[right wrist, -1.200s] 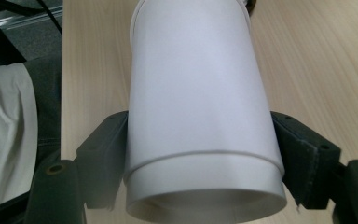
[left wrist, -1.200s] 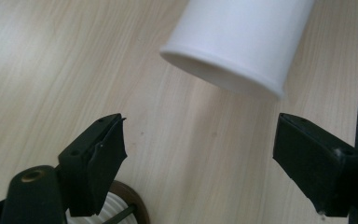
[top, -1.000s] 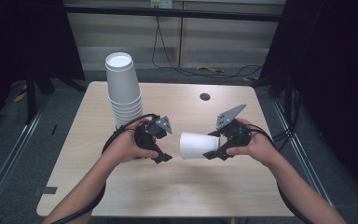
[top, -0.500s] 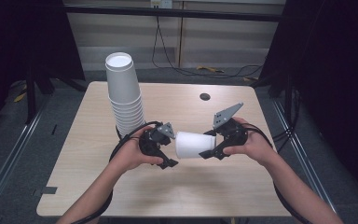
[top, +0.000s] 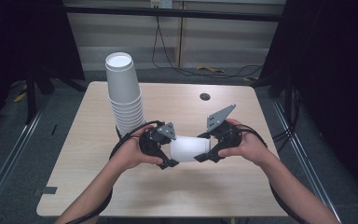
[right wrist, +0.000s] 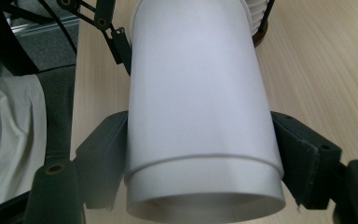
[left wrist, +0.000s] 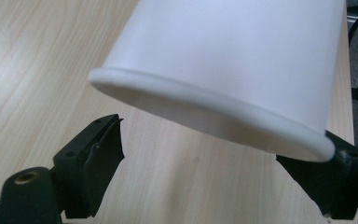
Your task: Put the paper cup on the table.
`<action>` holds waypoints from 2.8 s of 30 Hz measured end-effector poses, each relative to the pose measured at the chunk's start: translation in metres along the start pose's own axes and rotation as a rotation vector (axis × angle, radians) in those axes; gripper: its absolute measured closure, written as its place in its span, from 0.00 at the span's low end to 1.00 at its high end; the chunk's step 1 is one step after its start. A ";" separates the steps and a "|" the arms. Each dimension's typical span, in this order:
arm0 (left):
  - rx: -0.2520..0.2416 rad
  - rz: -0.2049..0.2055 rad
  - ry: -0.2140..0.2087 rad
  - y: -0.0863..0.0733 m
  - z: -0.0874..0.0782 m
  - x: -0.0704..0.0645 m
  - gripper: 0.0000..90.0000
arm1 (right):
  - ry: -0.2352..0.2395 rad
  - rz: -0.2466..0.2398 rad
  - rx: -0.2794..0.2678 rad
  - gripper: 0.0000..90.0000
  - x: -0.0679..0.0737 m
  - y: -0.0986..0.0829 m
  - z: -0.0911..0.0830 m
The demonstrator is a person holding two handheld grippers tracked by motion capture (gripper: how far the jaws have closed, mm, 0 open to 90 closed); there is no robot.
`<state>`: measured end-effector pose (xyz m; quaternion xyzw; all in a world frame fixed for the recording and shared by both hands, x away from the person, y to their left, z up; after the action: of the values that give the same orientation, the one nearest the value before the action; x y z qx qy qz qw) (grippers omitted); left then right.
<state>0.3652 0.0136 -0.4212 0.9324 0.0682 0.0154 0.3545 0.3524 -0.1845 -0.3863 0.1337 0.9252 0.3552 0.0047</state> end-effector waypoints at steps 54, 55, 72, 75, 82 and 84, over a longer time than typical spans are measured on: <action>-0.091 0.014 0.008 0.004 -0.001 0.003 0.09 | 0.017 -0.004 0.029 0.28 -0.004 0.000 0.003; -0.098 0.013 0.006 0.003 -0.001 0.003 0.10 | 0.016 -0.003 0.028 0.28 -0.004 0.000 0.003; -0.147 0.029 0.009 0.001 -0.015 0.005 0.18 | 0.002 0.001 0.011 0.28 -0.006 -0.002 0.000; -0.156 0.020 0.003 0.001 -0.015 0.004 0.18 | -0.002 -0.002 0.011 0.28 -0.006 -0.002 0.000; -0.164 0.018 0.002 -0.001 -0.021 0.006 0.18 | -0.005 0.006 0.007 0.28 -0.006 -0.002 -0.001; -0.161 0.027 -0.005 -0.001 -0.023 0.006 0.18 | -0.011 0.009 0.002 0.28 -0.006 -0.002 -0.001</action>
<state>0.3691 0.0300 -0.4049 0.9017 0.0532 0.0236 0.4284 0.3580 -0.1883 -0.3874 0.1395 0.9249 0.3536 0.0080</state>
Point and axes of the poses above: each handheld gripper's, and its own axes: z roughly forward along the jaws, y roughly out of its top, x roughly to its left, the point moved 3 cm from there along z, roughly forward along the jaws, and after that the axes turned 1 degree about -x, right-handed, at the moved point
